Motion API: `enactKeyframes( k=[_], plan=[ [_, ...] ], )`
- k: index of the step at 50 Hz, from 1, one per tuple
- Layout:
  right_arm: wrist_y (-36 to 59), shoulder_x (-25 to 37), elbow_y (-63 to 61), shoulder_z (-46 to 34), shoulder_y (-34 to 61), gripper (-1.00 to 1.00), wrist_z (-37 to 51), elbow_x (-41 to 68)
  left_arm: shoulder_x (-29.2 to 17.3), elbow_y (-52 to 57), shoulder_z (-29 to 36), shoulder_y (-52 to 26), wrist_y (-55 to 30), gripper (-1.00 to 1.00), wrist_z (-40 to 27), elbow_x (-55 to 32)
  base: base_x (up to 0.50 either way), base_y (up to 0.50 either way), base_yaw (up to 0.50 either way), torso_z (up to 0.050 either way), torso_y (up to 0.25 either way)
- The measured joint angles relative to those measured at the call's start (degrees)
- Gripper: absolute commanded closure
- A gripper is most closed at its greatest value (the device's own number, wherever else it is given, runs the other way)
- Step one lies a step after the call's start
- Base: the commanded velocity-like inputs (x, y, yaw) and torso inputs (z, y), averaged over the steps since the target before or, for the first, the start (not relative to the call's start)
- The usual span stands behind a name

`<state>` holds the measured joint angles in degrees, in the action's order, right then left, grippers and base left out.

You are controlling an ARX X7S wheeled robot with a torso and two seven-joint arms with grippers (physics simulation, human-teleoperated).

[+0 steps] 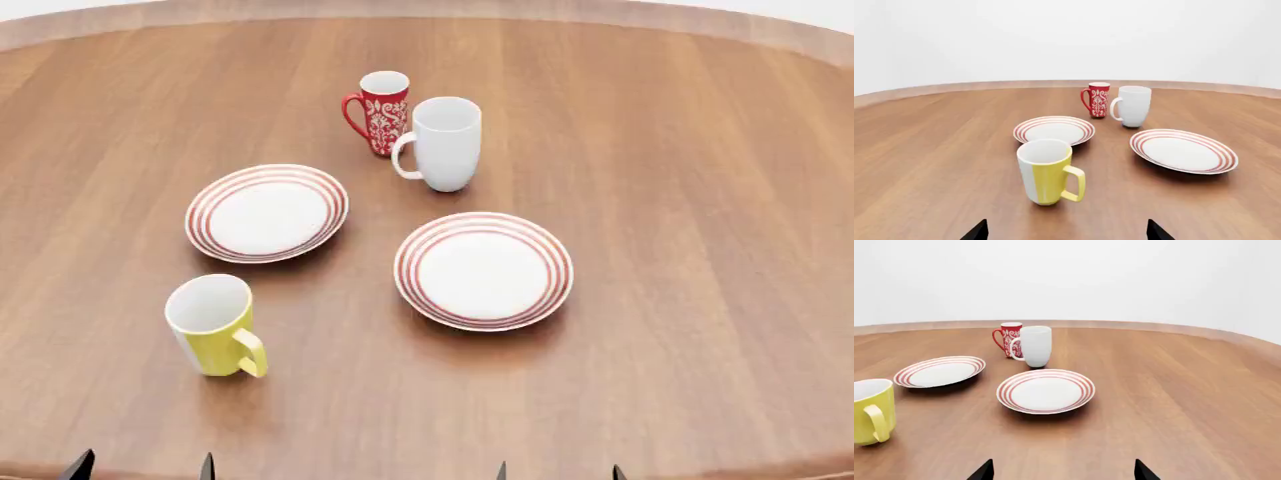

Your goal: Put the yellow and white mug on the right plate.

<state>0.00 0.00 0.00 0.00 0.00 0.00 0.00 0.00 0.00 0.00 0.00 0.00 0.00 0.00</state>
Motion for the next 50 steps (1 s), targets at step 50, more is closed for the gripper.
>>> enactKeyframes(
  k=[50],
  plan=[
    [-17.4,4.2,-2.7,-5.1,-2.2,-1.0,2.6,7.9,-5.7,3.1,5.6,2.0,21.3,-1.0,-13.1,6.7,0.0,0.0,0.0,0.0,0.0]
  ],
)
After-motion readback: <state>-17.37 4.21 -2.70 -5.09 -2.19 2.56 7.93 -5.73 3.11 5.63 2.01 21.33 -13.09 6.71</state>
